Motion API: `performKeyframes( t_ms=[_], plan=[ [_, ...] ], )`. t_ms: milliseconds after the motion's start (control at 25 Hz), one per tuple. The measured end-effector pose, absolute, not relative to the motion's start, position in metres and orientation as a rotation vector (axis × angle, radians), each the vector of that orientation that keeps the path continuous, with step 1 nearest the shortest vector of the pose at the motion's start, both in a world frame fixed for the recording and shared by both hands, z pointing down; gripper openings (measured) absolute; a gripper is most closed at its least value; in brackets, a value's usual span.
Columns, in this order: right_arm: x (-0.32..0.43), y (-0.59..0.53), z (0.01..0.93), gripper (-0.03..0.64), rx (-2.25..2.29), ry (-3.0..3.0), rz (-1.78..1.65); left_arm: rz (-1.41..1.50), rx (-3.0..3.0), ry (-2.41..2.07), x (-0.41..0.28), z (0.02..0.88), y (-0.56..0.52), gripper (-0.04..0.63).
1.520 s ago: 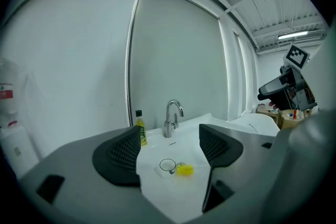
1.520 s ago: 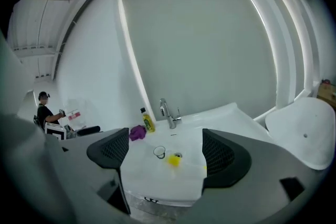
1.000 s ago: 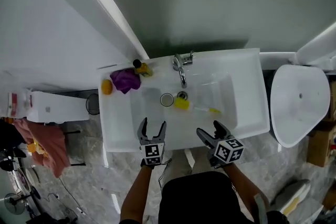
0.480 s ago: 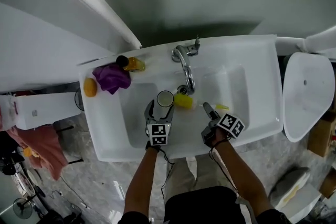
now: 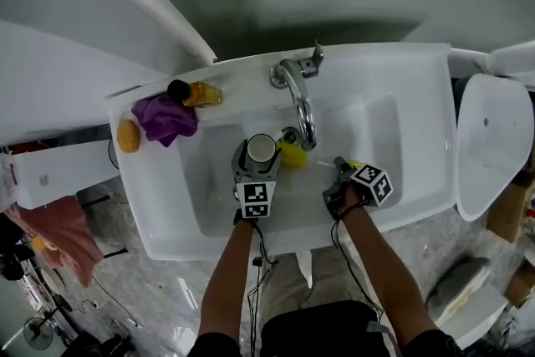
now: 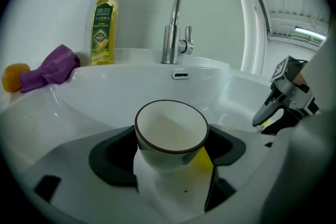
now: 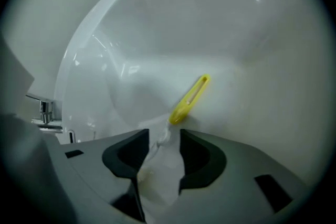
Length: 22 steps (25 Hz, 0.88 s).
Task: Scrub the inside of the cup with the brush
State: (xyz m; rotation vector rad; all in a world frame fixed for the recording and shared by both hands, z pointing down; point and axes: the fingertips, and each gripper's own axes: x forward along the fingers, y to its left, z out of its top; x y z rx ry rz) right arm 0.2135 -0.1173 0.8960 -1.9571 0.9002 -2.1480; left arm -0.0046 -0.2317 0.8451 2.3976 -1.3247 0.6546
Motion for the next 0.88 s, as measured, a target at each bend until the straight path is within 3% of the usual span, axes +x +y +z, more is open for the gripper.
performKeyframes(
  t_ms=[40,80,240,440,880],
  plan=[
    [0.212,-0.117,0.897,0.165,-1.952,0.922,-2.16,0.651,2.401,-1.329,-0.003,0.845,-0.234,0.402],
    [0.209,-0.117,0.898,0.141,-1.94,0.96,-2.167,0.648,2.406,-1.33,-0.002,0.845,-0.235,0.402],
    [0.2,-0.127,0.896,0.131,-1.897,1.137,-2.161,0.685,2.438,-1.295,0.002,0.844,-0.234,0.4],
    [0.205,-0.149,0.848,0.07,-1.944,1.441,-1.984,0.704,2.455,-1.236,-0.004,0.827,-0.22,0.4],
    [0.183,-0.18,0.631,0.055,-1.98,2.34,-1.247,0.683,2.472,-1.107,-0.006,0.721,-0.161,0.4]
  ],
)
